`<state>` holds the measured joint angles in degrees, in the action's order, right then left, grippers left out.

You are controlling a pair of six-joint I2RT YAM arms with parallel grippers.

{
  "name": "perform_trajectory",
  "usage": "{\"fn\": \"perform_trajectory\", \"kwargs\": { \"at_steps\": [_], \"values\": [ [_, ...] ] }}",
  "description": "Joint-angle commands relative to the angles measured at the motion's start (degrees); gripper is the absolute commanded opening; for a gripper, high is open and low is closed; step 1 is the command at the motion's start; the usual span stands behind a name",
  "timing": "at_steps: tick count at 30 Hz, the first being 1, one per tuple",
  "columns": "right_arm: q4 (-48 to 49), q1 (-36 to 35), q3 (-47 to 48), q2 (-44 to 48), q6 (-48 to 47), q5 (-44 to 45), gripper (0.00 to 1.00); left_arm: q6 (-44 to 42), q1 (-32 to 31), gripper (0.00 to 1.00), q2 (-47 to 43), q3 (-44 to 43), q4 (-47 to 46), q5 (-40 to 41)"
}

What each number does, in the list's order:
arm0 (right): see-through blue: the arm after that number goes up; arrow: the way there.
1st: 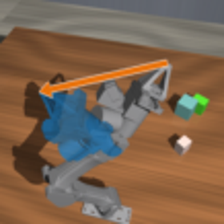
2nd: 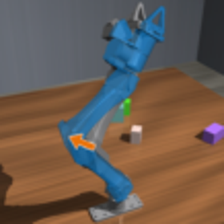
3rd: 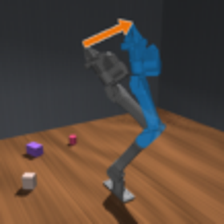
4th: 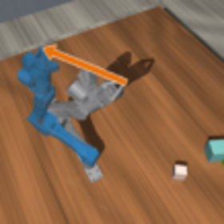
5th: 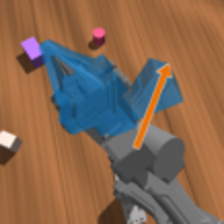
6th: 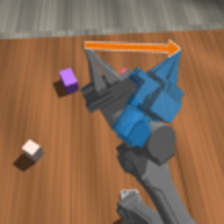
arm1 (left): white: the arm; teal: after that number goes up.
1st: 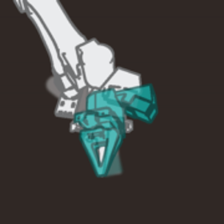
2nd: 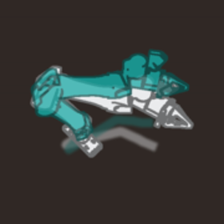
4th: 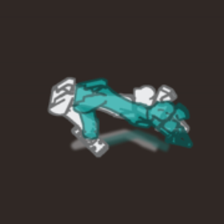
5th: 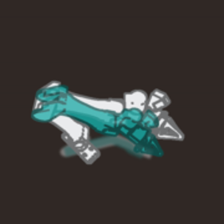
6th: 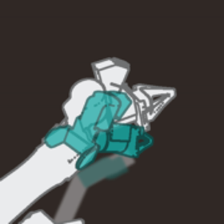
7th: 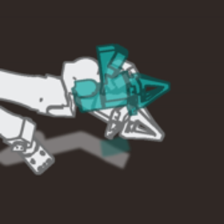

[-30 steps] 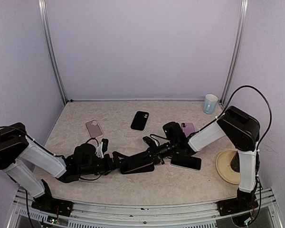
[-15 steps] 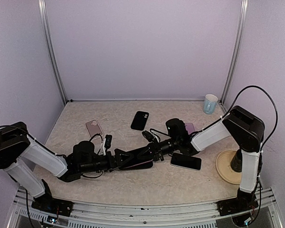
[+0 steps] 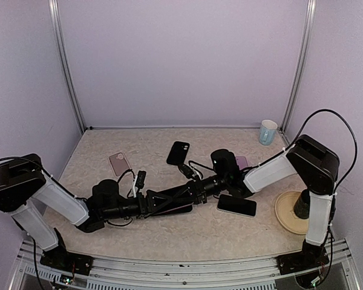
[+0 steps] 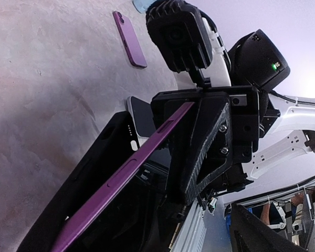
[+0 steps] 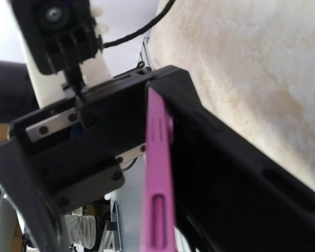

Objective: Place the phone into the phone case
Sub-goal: Install the phone on the phone case.

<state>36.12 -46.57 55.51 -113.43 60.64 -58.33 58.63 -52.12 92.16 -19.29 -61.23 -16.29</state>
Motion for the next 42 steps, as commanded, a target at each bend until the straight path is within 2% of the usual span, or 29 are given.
{"fn": "perform_trajectory", "kwargs": {
  "at_steps": [1, 5, 22, 33, 42],
  "values": [
    [0.8, -1.3, 0.6, 2.2, -2.6, -1.0, 0.00, 0.0, -0.4, 0.82, 0.6, -0.2, -8.4, -3.0],
    [-0.2, -1.3, 0.6, 2.5, -4.0, -0.9, 0.00, 0.5, -0.4, 0.73, 1.1, 0.3, -10.5, -3.5],
    [-2.3, -1.5, 0.4, 3.2, -7.7, -0.4, 0.00, 2.5, -0.4, 0.48, 3.3, 1.0, -18.8, -6.6],
    [-3.2, -1.5, 0.5, 3.8, -8.9, -0.4, 0.03, 4.2, -0.4, 0.27, 5.8, 1.0, -23.7, -8.5],
    [-3.9, -1.5, 0.7, 3.9, -9.3, -0.6, 0.08, 4.6, -0.4, 0.20, 5.8, 1.4, -24.8, -8.7]
  ]
}}
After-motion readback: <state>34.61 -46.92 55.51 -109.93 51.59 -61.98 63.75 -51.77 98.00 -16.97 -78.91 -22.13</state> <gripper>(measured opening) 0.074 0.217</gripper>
